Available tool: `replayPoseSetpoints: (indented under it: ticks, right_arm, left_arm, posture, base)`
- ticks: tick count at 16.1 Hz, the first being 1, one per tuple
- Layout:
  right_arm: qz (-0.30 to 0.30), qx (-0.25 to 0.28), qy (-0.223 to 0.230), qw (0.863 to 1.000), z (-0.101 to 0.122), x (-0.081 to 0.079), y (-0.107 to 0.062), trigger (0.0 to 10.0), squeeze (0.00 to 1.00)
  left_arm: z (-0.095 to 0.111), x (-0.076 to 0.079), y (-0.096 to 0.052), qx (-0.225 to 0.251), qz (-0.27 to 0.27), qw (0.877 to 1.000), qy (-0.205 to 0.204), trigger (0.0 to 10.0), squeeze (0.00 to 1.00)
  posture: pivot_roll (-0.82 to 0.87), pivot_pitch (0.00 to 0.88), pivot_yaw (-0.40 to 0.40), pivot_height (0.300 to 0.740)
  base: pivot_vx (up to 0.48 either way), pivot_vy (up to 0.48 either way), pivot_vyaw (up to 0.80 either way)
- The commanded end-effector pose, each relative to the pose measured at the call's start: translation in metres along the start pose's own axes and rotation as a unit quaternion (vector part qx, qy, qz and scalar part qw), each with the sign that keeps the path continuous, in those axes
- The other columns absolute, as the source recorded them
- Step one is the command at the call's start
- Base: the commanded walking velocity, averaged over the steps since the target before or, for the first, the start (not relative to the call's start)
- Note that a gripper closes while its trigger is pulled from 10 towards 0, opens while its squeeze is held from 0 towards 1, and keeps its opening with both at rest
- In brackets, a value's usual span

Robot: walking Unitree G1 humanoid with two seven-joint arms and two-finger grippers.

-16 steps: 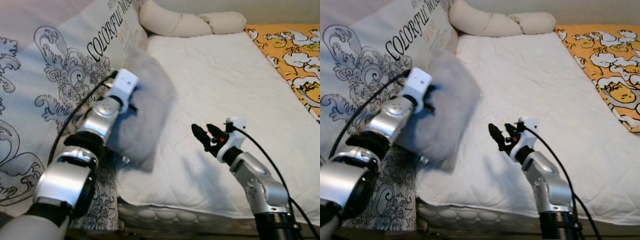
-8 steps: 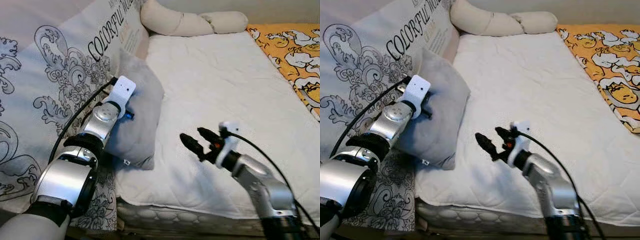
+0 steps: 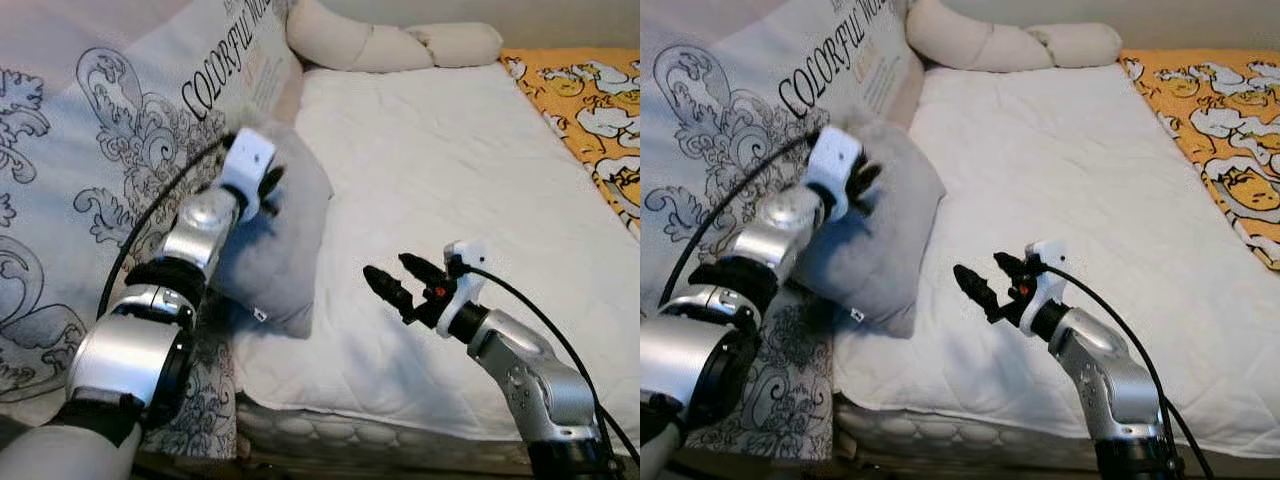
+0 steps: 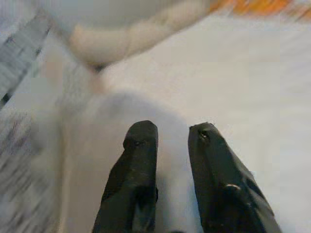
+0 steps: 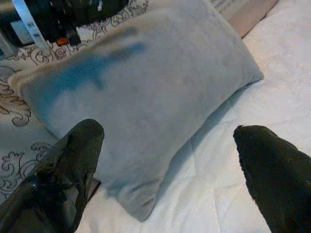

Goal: Clean up the room

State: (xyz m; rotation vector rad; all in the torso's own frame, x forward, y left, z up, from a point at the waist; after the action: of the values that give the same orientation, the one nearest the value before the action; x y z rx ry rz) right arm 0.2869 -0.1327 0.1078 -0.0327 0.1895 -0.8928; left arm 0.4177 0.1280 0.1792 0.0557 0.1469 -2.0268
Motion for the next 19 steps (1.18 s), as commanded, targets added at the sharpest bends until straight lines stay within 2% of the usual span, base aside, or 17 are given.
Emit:
replayPoseSetpoints:
  ticks: [1,3,5,6,7,9,10,11,12,13,15,19]
  right_arm:
    - [-0.015,0.021,0.004,1.0,0.007,0.003,-0.005,10.0,1.0]
    - [-0.041,0.048,-0.001,0.998,0.015,0.007,-0.011,10.0,1.0]
    - [-0.069,0.068,-0.022,0.995,0.022,0.007,-0.013,10.0,1.0]
    - [-0.102,0.066,-0.037,0.992,0.021,0.006,-0.015,10.0,1.0]
    - [-0.132,0.049,-0.042,0.989,0.017,0.005,-0.016,10.0,1.0]
    - [-0.16,0.023,-0.058,0.985,0.01,0.006,-0.017,10.0,1.0]
    - [-0.164,0.007,-0.061,0.985,0.005,0.005,-0.015,10.0,0.16]
    - [-0.164,0.005,-0.052,0.985,0.004,0.003,-0.014,10.0,0.0]
    - [-0.17,0.001,-0.053,0.984,0.002,0.0,-0.014,10.0,0.0]
    - [-0.183,-0.015,-0.056,0.981,-0.002,-0.001,-0.013,10.0,0.0]
    - [-0.194,-0.03,-0.067,0.978,-0.005,-0.001,-0.013,10.0,0.0]
    - [-0.211,-0.039,-0.094,0.972,-0.008,0.002,-0.012,10.0,0.0]
  left_arm:
    - [0.003,0.004,-0.002,0.014,-0.022,0.999,-0.021,10.0,1.0]
    - [0.007,0.014,-0.015,0.048,-0.034,0.997,-0.046,10.0,1.0]
    - [0.011,0.027,-0.037,0.084,-0.029,0.992,-0.086,10.0,1.0]
    - [0.006,0.032,-0.056,0.094,-0.006,0.989,-0.111,10.0,1.0]
    - [-0.003,0.035,-0.076,0.091,0.018,0.989,-0.111,10.0,1.0]
    - [-0.015,0.041,-0.097,0.075,0.043,0.99,-0.113,10.0,1.0]
    - [-0.027,0.044,-0.112,0.048,0.059,0.991,-0.109,10.0,1.0]
    - [-0.036,0.045,-0.124,0.03,0.071,0.991,-0.105,10.0,1.0]
    - [-0.043,0.043,-0.133,0.009,0.091,0.99,-0.105,10.0,1.0]
    - [-0.055,0.034,-0.141,-0.017,0.123,0.987,-0.105,10.0,1.0]
    - [-0.064,0.029,-0.152,-0.043,0.149,0.982,-0.109,10.0,1.0]
    - [-0.073,0.021,-0.162,-0.074,0.194,0.971,-0.122,10.0,1.0]
  posture:
    - [-0.05,0.0,0.067,0.74]
    - [-0.05,0.0,0.069,0.74]
    - [-0.05,0.0,0.069,0.74]
    - [-0.05,0.0,0.063,0.74]
    - [-0.04,0.0,0.052,0.74]
    - [-0.03,0.0,0.032,0.74]
    - [-0.01,0.0,0.005,0.74]
    - [0.0,0.0,-0.01,0.74]
    - [0.01,0.0,-0.017,0.74]
    - [0.01,0.0,-0.015,0.74]
    - [0.02,0.0,-0.015,0.74]
    - [0.03,0.0,-0.018,0.74]
  base:
    - [0.0,0.0,0.0]
    - [0.0,0.0,0.0]
    - [0.0,0.0,0.0]
    - [0.0,0.0,0.0]
    - [0.0,0.0,0.0]
    - [0.0,0.0,0.0]
    - [0.0,-0.386,0.0]
    - [0.0,-0.45,0.0]
    - [0.0,-0.45,0.0]
    - [0.0,-0.431,0.0]
    - [0.0,-0.431,0.0]
    - [0.0,-0.433,0.0]
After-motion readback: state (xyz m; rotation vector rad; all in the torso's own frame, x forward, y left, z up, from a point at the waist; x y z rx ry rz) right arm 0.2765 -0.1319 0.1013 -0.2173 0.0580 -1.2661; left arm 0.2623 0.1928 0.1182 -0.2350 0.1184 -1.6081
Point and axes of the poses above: a point about 5 cm out from each wrist's last joint towards the gripper, its own y axis pointing out of the wrist towards the gripper, its own z axis along the axis of the wrist's last joint, x = y × z, the point moved 2 cm from there along y, pointing out of the wrist towards the gripper, and after that the axes turned 11 degrees about -y, right-handed, at the moved point
